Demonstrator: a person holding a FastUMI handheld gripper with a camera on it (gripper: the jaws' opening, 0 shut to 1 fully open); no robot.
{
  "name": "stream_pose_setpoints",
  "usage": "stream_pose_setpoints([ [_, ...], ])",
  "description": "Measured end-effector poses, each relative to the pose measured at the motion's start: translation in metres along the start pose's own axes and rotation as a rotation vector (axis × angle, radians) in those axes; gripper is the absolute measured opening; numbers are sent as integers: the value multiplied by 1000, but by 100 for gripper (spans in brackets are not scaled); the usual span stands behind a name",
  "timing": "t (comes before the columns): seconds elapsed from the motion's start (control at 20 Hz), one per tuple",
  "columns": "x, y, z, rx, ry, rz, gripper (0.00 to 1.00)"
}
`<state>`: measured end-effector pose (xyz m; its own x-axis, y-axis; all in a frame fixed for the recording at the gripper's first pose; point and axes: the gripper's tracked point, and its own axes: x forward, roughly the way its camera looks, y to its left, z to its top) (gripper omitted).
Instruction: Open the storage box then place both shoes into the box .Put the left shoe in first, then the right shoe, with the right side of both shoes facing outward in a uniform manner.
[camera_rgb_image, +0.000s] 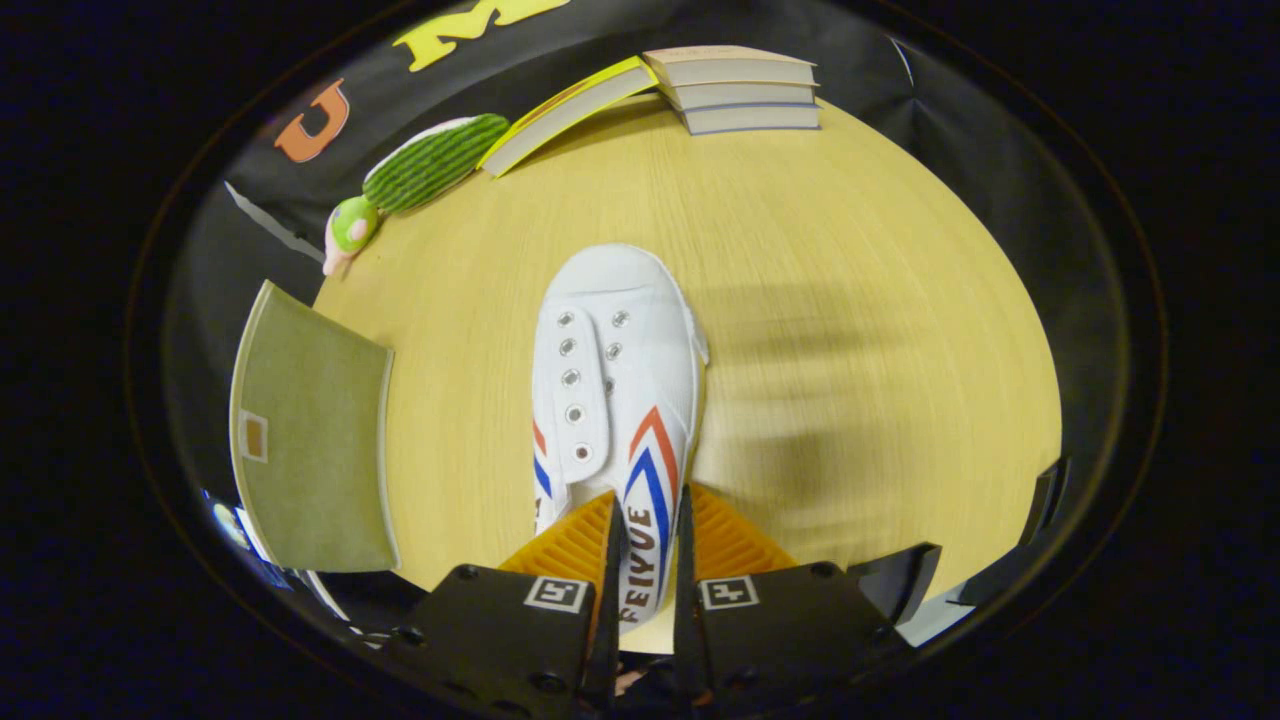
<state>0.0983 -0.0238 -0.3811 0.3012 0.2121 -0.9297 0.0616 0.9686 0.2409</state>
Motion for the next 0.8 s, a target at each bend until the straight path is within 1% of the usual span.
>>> stream_pose_setpoints([
  [0.05,-1,-1,1,13,-3,4,22],
  [0.1,-2,-1,1,25,-5,10,20],
  [0.2,-4,-1,3,66,-15,25,14],
  [0.25,-5,0,2,83,-14,37,8],
  [0.5,-15,20,-13,223,31,150,7],
  [0.55,-19,25,-17,237,35,161,7],
  [0.7,-43,37,-20,238,6,146,7],
  [0.8,-65,52,-21,228,-20,154,7],
])
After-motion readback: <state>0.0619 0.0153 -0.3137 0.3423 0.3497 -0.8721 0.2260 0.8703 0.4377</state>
